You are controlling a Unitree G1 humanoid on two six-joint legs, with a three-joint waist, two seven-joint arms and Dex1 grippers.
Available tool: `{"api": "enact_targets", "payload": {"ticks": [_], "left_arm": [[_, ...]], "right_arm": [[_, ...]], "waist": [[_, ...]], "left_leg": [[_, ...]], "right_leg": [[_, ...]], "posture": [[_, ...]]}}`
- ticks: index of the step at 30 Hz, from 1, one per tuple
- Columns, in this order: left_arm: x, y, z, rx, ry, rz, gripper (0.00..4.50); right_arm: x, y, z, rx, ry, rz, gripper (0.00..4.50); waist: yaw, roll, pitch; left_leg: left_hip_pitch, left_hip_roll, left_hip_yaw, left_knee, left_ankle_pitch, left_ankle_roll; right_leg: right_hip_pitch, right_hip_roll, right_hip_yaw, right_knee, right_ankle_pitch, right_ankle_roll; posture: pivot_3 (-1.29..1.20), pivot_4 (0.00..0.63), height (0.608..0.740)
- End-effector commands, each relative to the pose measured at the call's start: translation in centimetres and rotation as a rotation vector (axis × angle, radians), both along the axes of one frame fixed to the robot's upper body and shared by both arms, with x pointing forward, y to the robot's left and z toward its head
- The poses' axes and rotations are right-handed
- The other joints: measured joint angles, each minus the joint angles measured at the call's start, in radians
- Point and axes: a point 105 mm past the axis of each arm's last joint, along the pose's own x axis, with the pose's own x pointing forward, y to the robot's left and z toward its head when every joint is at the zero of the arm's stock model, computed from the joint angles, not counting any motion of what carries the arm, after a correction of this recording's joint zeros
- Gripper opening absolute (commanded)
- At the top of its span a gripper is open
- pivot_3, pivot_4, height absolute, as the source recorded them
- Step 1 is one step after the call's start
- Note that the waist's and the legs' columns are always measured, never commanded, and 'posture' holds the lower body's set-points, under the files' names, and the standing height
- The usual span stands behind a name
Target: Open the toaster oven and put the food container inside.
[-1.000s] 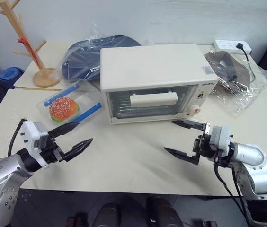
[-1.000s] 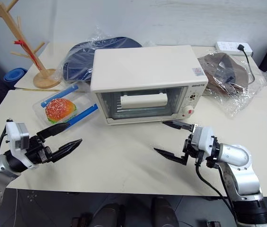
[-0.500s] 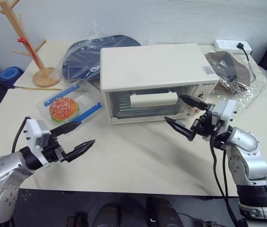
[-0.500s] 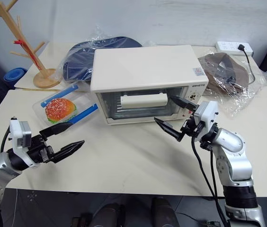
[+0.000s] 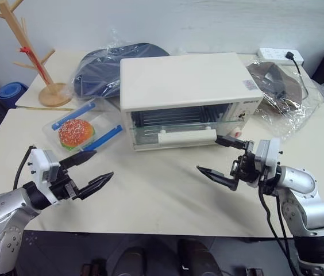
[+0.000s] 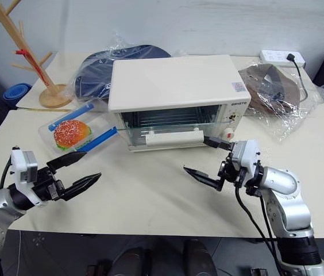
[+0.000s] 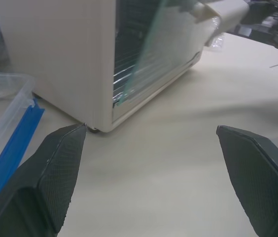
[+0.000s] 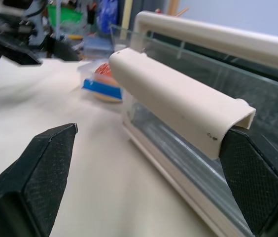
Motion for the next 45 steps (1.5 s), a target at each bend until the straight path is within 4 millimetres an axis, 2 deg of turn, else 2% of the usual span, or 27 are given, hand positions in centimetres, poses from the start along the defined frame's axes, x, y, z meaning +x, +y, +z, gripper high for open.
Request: {"api": "enact_targets", "payload": {"ticks": [1, 5, 12, 14, 20, 24, 30, 33, 37, 39, 41, 44, 45], "left_arm": [[0.2, -0.1, 1.4, -0.047, -0.049, -0.020, 3.84], [1.2, -0.9, 1.7, -0.058, -0.056, -0.043, 2.64], [4.0, -4.5, 2.2, -0.081, -0.111, -0.151, 0.49], [4.5, -5.6, 2.1, -0.074, -0.116, -0.185, 0.04], [4.7, -8.2, 0.6, -0.013, -0.105, -0.308, 0.04], [4.0, -9.4, -1.3, 0.053, -0.068, -0.370, 0.04], [4.6, -9.4, -4.5, 0.157, -0.009, -0.283, 0.04], [5.0, -9.1, -5.3, 0.195, -0.008, -0.232, 0.04], [4.5, -9.5, -7.0, 0.269, 0.000, -0.250, 0.04], [4.4, -9.3, -7.0, 0.257, -0.006, -0.228, 0.04], [4.4, -9.0, -6.6, 0.218, -0.014, -0.196, 0.04], [3.8, -7.6, -4.6, 0.099, -0.028, -0.135, 0.52], [3.4, -6.6, -3.8, 0.061, -0.039, -0.096, 0.80]], "right_arm": [[-1.7, 0.6, -0.5, -0.083, -0.075, 0.079, 4.50], [-1.8, 0.3, -1.3, -0.095, -0.081, 0.055, 4.50], [-2.1, 0.0, -2.2, -0.131, -0.099, 0.041, 4.50], [-2.0, -0.1, -2.2, -0.135, -0.104, 0.033, 4.50], [-2.3, -1.0, -2.7, -0.132, -0.085, -0.026, 4.50], [-3.7, -2.9, -3.6, -0.111, -0.028, -0.085, 4.50], [-6.8, -7.6, -4.9, -0.150, 0.066, -0.253, 4.50], [-7.1, -9.4, -4.6, -0.121, 0.067, -0.340, 4.50], [-6.0, -10.0, -4.0, -0.103, 0.028, -0.397, 4.50], [-5.2, -9.7, -3.5, -0.067, 0.051, -0.396, 4.50], [-5.3, -8.9, -3.3, -0.028, 0.125, -0.324, 4.50], [-4.7, -7.5, -2.2, -0.002, 0.100, -0.249, 4.50], [-4.4, -7.0, -1.8, 0.012, 0.085, -0.226, 4.50]], "waist": [[0.000, 0.000, 0.000], [0.000, 0.000, 0.000], [0.001, 0.000, 0.000], [0.001, 0.000, 0.000], [0.004, 0.000, 0.000], [0.008, 0.000, 0.000], [0.016, 0.000, 0.000], [0.007, 0.000, 0.000], [0.004, 0.000, 0.000], [0.004, 0.001, -0.001], [0.005, 0.002, -0.001], [0.006, 0.002, -0.001], [0.001, 0.002, -0.001]], "left_leg": [[0.000, 0.000, 0.000, 0.000, 0.000, 0.000], [0.000, 0.000, 0.000, 0.000, 0.000, 0.000], [0.000, 0.000, 0.000, 0.001, 0.001, -0.002], [0.000, 0.000, 0.001, 0.001, 0.001, -0.002], [0.000, 0.000, 0.001, 0.002, 0.001, -0.003], [0.000, 0.000, 0.001, 0.002, 0.001, -0.003], [0.001, -0.001, 0.001, 0.003, 0.001, -0.001], [0.002, -0.001, 0.002, 0.003, 0.001, 0.000], [0.003, -0.001, 0.001, 0.002, 0.002, 0.000], [0.003, -0.001, 0.001, 0.002, 0.002, 0.000], [0.003, -0.001, 0.001, 0.002, 0.002, 0.000], [0.003, 0.000, 0.000, 0.002, 0.002, 0.000], [0.002, 0.000, 0.000, 0.002, 0.002, -0.001]], "right_leg": [[0.000, 0.000, 0.000, 0.000, 0.000, 0.000], [0.000, 0.000, 0.000, 0.000, 0.000, 0.000], [0.000, 0.002, 0.000, 0.001, 0.000, 0.000], [0.000, 0.003, 0.000, 0.001, 0.000, 0.000], [0.000, 0.003, 0.000, 0.002, 0.000, 0.000], [0.001, 0.002, 0.000, 0.001, 0.000, 0.000], [0.003, 0.002, 0.001, 0.001, 0.001, 0.001], [0.003, 0.002, 0.002, 0.002, 0.001, 0.002], [0.003, 0.002, 0.002, 0.003, 0.001, 0.002], [0.003, 0.002, 0.002, 0.003, 0.001, 0.002], [0.003, 0.002, 0.002, 0.003, 0.001, 0.002], [0.003, 0.001, 0.001, 0.002, 0.001, 0.002], [0.003, 0.001, 0.001, 0.002, 0.001, 0.002]], "posture": [[0.00, 0.150, 0.740], [0.00, 0.150, 0.740], [0.00, 0.150, 0.740], [0.00, 0.150, 0.740], [0.00, 0.150, 0.740], [0.00, 0.150, 0.740], [0.00, 0.150, 0.740], [0.00, 0.150, 0.740], [0.00, 0.150, 0.740], [0.00, 0.150, 0.740], [0.00, 0.150, 0.740], [0.00, 0.150, 0.740], [0.00, 0.150, 0.740]]}}
